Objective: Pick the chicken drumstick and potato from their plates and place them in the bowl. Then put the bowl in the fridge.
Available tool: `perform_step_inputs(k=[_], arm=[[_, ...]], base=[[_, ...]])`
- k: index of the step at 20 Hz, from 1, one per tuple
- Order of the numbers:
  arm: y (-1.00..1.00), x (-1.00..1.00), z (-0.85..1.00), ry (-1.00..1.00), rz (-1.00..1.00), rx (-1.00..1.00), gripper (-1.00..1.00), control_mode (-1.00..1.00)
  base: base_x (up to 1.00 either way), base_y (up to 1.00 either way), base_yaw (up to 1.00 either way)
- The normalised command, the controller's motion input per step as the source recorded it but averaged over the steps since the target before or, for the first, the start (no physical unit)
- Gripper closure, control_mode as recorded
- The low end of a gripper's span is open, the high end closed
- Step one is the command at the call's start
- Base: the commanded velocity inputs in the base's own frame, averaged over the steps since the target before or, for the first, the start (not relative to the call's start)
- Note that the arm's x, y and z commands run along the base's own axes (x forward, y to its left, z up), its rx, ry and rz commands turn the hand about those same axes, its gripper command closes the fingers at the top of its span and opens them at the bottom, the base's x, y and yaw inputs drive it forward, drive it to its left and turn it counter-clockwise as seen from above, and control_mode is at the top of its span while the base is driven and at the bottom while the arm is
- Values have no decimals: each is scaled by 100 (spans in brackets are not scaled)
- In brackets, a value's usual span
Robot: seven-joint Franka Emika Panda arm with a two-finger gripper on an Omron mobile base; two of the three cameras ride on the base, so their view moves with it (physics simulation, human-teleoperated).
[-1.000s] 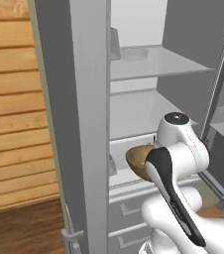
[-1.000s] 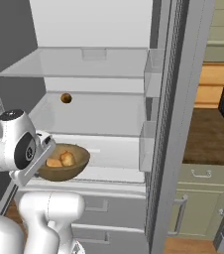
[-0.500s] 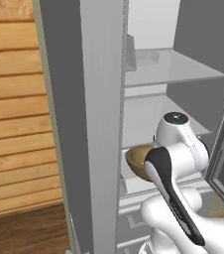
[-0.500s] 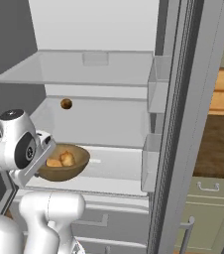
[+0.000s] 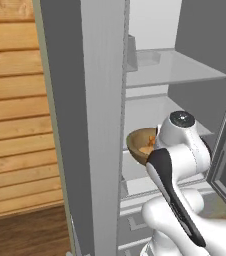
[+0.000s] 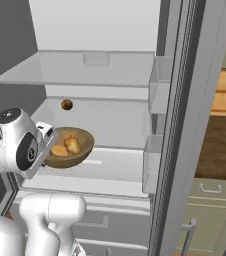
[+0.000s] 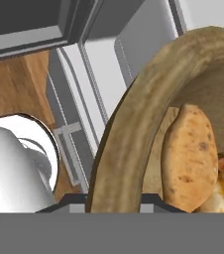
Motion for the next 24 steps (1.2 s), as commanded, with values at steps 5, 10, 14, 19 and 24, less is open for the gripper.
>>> perform_step_inputs(k=[5, 10, 14, 19, 24], arm=[[-41, 96, 3, -12, 18, 1, 100, -100], [-11, 77, -13, -23, 23, 0, 100, -100], [0, 99, 1, -2, 8, 0, 100, -100], [0, 96, 0, 0, 0, 0, 100, -100], [0, 49, -29, 2, 0, 0, 100, -100]], base=[[0, 0, 0], [0, 0, 0], [0, 0, 0], [0, 0, 0], [0, 0, 0]])
